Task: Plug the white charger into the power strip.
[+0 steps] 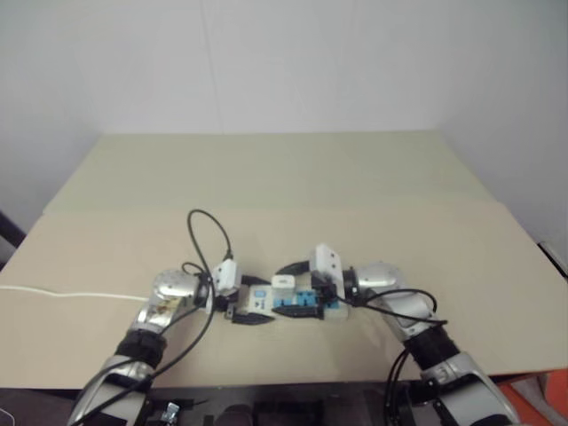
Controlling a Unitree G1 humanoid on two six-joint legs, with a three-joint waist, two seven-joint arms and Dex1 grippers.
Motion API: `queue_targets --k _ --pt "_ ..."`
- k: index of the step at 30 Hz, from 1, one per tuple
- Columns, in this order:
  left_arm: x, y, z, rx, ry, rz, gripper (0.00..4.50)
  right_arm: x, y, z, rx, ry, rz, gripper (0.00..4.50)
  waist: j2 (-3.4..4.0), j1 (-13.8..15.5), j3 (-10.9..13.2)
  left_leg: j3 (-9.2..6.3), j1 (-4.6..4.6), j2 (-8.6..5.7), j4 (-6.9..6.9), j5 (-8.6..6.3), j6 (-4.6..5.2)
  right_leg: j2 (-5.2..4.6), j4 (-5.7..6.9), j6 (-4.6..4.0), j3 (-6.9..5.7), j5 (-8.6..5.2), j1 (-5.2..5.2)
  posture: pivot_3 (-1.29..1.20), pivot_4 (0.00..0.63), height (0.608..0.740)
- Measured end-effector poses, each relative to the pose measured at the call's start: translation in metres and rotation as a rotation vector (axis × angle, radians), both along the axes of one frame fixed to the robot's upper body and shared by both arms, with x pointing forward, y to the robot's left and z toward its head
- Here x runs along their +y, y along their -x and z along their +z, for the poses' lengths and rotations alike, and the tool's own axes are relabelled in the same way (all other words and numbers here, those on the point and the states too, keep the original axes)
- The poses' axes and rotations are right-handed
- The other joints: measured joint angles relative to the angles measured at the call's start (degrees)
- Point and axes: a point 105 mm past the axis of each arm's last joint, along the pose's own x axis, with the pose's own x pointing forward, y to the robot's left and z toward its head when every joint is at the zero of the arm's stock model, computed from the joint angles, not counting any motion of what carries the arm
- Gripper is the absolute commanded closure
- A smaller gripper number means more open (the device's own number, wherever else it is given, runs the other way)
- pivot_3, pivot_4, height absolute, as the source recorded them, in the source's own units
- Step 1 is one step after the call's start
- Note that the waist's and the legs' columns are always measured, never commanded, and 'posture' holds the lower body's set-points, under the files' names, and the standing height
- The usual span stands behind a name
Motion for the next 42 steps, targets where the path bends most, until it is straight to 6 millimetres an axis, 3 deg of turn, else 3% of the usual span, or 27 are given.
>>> queue_targets --k 2,6,8,12,15,23,28,33,42 --pt "0.000 0.000 0.000 0.001 0.000 0.001 1.20 -0.001 -0.001 0.001 -0.009 0.007 -0.003 0.02 0.00 0.01 0.00 0.00 0.00 0.00 0.00 0.00 0.00 0.00 0.00 0.00 0.00 0.00 0.00 0.00 0.150 0.740" --pt "-0.002 0.000 0.001 0.016 -0.016 0.001 0.04 -0.002 -0.002 0.005 -0.023 0.009 -0.012 0.00 -0.02 0.07 0.04 -0.01 -0.12 -0.02 0.00 0.00 0.00 -0.01 -0.01 0.01 -0.01 0.00 -0.07 0.00 0.150 0.740" --pt "-0.001 0.002 0.005 0.033 -0.027 -0.011 0.04 -0.009 -0.005 0.007 -0.024 0.020 -0.037 0.00 0.00 0.16 0.09 -0.04 -0.38 -0.04 0.02 0.00 0.00 -0.04 0.02 0.00 -0.03 0.01 -0.30 0.00 0.150 0.740" --pt "0.008 0.006 0.028 0.035 -0.001 -0.004 0.04 -0.045 -0.016 0.020 -0.027 0.049 -0.147 0.00 0.00 0.09 0.25 -0.09 -1.10 -0.03 0.05 0.01 -0.02 -0.02 0.09 -0.05 -0.01 0.05 -1.12 0.00 0.150 0.740" --pt "0.017 0.012 0.048 0.009 0.023 0.002 0.04 -0.064 -0.017 0.043 -0.069 0.022 -0.193 0.00 0.01 -0.35 0.28 -0.18 -1.54 0.04 0.03 0.01 -0.01 0.02 0.16 -0.09 0.03 0.08 -1.62 0.00 0.150 0.740" --pt "0.055 0.031 0.086 -0.003 0.030 0.059 0.04 -0.108 0.004 0.089 -0.128 0.009 -0.216 0.00 0.02 0.03 0.41 -0.11 -1.63 0.04 0.00 0.00 0.00 -0.02 0.03 -0.08 0.05 0.07 -1.71 0.00 0.150 0.740" --pt "0.086 0.037 0.093 -0.018 -0.022 0.155 0.04 -0.141 0.016 0.092 -0.125 0.077 -0.267 0.00 0.02 0.13 0.46 0.14 -1.63 0.05 0.00 0.00 0.00 -0.02 0.05 -0.09 0.02 0.07 -1.71 0.00 0.150 0.740" --pt "0.106 0.044 0.101 -0.023 -0.054 0.220 0.04 -0.160 0.024 0.096 -0.116 0.095 -0.301 0.00 0.02 -0.04 0.47 0.19 -1.61 0.08 0.00 0.00 0.00 -0.01 0.05 -0.10 0.05 0.08 -1.71 0.00 0.150 0.740" --pt "0.106 0.048 0.104 -0.028 -0.058 0.241 0.04 -0.164 0.027 0.096 -0.110 0.083 -0.314 0.00 0.01 0.06 0.48 0.20 -1.60 0.08 0.00 0.00 0.00 0.00 0.08 -0.15 0.05 0.11 -1.70 0.00 0.150 0.740"
